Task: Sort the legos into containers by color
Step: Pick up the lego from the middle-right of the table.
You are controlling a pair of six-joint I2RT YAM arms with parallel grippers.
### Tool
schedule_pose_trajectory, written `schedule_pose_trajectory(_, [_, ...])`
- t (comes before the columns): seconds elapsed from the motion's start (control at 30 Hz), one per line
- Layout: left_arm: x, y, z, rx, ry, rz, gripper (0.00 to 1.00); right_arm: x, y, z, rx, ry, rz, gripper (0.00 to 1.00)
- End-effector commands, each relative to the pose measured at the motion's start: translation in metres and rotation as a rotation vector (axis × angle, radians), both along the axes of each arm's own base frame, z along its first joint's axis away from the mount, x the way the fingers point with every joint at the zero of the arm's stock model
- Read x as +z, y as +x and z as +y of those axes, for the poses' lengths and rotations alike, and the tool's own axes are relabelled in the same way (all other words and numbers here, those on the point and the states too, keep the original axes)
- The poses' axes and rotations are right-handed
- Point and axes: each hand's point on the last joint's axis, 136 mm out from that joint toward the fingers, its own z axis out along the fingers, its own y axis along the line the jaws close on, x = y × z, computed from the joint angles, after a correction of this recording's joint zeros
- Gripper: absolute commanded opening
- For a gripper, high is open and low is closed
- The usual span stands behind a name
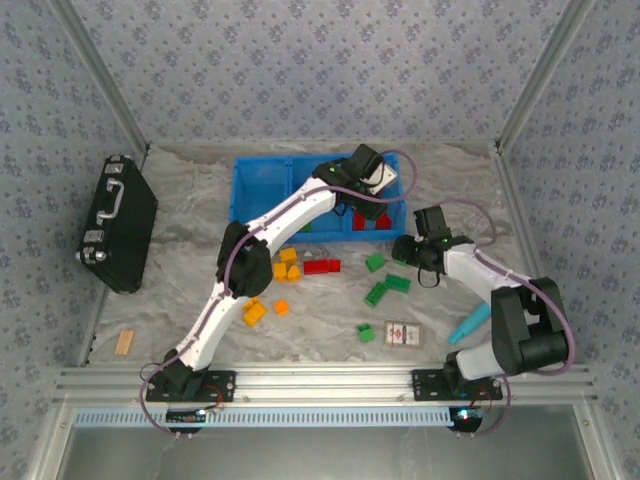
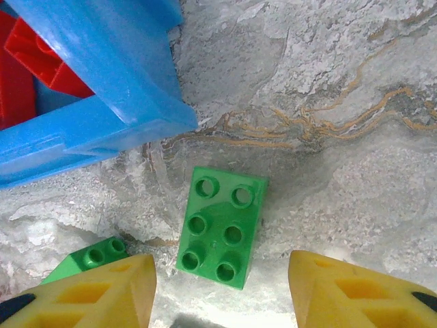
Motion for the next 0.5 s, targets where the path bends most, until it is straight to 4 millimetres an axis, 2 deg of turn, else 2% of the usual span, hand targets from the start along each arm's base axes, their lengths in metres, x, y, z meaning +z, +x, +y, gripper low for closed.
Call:
schedule_pose_trajectory(0.0, [0.058, -0.007, 0.006, -0.005, -0.086, -0.037, 0.57, -0.006, 0.009, 0.003, 0.018, -0.015, 0.010, 0.55])
schedule_pose_trajectory(0.27, [0.119, -0.024, 0.025, -0.016, -0.179, -0.082, 0.58, -0.029, 0.018, 0.007, 0.033, -0.054, 0.035, 0.55])
schedule_pose_trajectory(0.33, [0.125, -0.026, 0.035, -0.005, -0.173, -0.091, 0.58, -0.033, 0.018, 0.008, 0.037, -0.061, 0.044, 0.52])
schedule_pose_trajectory(0.47, [0.122, -0.033, 0.054, 0.024, -0.140, -0.088, 0.58, -0.041, 0.014, 0.010, 0.044, -0.069, 0.063, 0.42])
